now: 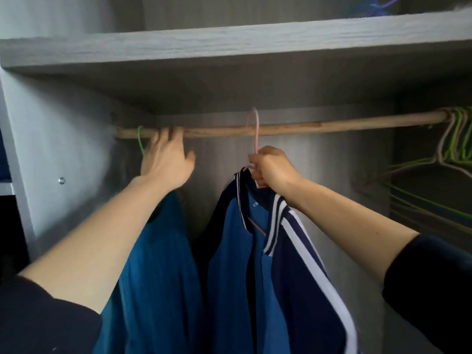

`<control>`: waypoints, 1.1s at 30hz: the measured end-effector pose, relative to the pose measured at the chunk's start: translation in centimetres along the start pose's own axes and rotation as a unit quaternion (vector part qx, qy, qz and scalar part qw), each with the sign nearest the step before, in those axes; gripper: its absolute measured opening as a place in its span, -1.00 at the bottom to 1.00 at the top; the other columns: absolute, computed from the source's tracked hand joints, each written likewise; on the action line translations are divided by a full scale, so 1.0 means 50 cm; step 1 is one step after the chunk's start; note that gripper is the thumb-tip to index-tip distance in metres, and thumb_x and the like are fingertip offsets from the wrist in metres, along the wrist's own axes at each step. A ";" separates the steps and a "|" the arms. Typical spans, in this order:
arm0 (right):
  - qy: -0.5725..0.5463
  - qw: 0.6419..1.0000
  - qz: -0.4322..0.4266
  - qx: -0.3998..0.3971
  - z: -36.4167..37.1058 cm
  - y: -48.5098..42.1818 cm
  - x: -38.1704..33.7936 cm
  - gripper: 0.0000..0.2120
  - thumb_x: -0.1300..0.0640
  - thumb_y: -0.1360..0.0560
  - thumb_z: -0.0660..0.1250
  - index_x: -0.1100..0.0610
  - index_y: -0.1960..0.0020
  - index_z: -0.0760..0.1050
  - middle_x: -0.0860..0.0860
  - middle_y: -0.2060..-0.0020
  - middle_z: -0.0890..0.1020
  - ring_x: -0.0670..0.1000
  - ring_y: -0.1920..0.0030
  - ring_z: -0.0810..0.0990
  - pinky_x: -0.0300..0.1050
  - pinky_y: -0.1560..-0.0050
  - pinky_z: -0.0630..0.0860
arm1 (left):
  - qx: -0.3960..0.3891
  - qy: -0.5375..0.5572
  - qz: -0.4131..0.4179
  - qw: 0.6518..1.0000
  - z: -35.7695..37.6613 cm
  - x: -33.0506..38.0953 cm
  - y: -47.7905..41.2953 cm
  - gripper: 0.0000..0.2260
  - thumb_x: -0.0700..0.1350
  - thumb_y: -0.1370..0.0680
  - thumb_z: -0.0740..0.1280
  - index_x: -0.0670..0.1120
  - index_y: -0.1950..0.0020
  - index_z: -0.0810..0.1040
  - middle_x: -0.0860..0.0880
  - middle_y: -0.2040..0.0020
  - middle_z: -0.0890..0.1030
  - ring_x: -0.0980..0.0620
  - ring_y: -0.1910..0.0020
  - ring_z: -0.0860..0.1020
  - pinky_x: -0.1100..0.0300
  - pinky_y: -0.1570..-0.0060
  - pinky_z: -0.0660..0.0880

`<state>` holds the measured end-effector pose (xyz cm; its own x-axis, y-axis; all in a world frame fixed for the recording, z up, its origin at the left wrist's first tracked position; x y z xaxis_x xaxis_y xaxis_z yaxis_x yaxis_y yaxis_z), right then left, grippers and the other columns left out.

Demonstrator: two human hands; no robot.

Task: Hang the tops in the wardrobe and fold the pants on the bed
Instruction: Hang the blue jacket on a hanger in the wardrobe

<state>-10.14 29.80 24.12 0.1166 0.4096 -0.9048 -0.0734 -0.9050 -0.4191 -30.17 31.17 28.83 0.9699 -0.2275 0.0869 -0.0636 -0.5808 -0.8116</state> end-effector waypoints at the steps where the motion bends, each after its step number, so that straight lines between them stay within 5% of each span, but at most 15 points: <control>1: -0.006 1.000 -0.012 -0.003 0.018 -0.016 -0.006 -0.86 0.29 -0.57 0.17 0.13 0.15 0.34 0.04 0.39 0.38 -0.08 0.55 0.32 -0.29 0.61 0.23 | 0.005 -0.016 0.005 1.000 0.000 -0.017 -0.015 -0.55 -0.05 -0.56 0.24 -0.19 -0.41 0.30 -0.27 -0.32 0.39 -0.28 -0.33 0.29 -0.14 -0.41 0.14; 5: 0.002 0.999 -0.041 -0.019 0.094 -0.073 -0.019 -0.88 0.25 -0.61 0.12 0.11 0.08 0.34 0.05 0.38 0.38 -0.04 0.46 0.35 -0.22 0.51 0.29 | 0.036 -0.068 0.047 0.996 0.004 -0.062 -0.042 -0.63 -0.10 -0.57 0.20 -0.16 -0.36 0.38 -0.30 -0.20 0.50 -0.34 -0.21 0.43 -0.18 -0.33 0.23; 11: 0.056 0.997 -0.042 -0.041 0.196 -0.105 0.001 -0.80 0.30 -0.59 0.08 0.09 0.16 0.34 0.09 0.32 0.47 -0.01 0.36 0.45 -0.20 0.39 0.38 | 0.091 0.050 0.035 0.994 -0.022 -0.100 -0.062 -0.70 -0.11 -0.59 0.13 -0.07 -0.24 0.54 -0.20 -0.13 0.61 -0.27 -0.06 0.55 -0.03 0.00 0.48; 22: 0.035 0.991 -0.069 -0.108 0.309 -0.111 0.048 -0.87 0.31 -0.60 0.14 0.15 0.09 0.37 0.14 0.28 0.55 -0.08 0.46 0.51 -0.31 0.49 0.39 | 0.033 0.129 -0.002 0.991 -0.019 -0.117 -0.066 -0.70 -0.17 -0.58 0.15 0.00 -0.24 0.55 -0.14 -0.17 0.60 -0.22 -0.17 0.51 -0.01 -0.13 0.46; 26: 0.063 0.986 -0.100 -0.114 0.295 -0.106 0.050 -0.94 0.24 -0.59 0.24 0.16 0.03 0.47 0.00 0.31 0.53 -0.12 0.36 0.49 -0.43 0.43 0.38 | 0.026 0.111 -0.004 0.993 -0.015 -0.103 -0.056 -0.73 -0.11 -0.62 0.12 -0.02 -0.25 0.52 -0.14 -0.11 0.61 -0.20 -0.05 0.54 0.06 0.09 0.43; 29: 0.133 0.980 -0.108 -0.100 0.259 -0.102 0.059 -0.79 0.12 -0.58 0.28 0.17 -0.18 0.50 0.01 0.17 0.56 -0.03 0.17 0.52 -0.28 0.23 0.43 | 0.000 0.079 -0.013 0.997 -0.013 -0.090 -0.046 -0.72 -0.05 -0.63 0.10 -0.03 -0.30 0.44 -0.16 -0.05 0.58 -0.10 0.13 0.45 0.10 0.19 0.30; 33: 0.278 0.945 -0.159 -0.064 0.164 -0.093 0.057 -0.74 0.07 -0.60 0.23 0.09 -0.27 0.44 0.03 0.05 0.55 0.00 0.12 0.54 -0.20 0.20 0.52 | -0.013 0.085 -0.052 0.995 -0.011 -0.050 -0.033 -0.63 -0.07 -0.60 0.14 -0.09 -0.41 0.34 -0.18 -0.31 0.43 -0.20 -0.24 0.41 0.00 -0.12 0.37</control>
<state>-17.60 36.10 22.88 0.6183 0.5716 -0.5394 0.1701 -0.7674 -0.6182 -32.61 32.26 30.30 0.9179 -0.2932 0.2673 0.0258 -0.6281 -0.7777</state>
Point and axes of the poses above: each hand's wrist, its own y-axis away from the middle knuckle, its own z-axis out of the palm, x = y × z, the point moved 7 cm from there along -y, towards the middle knuckle
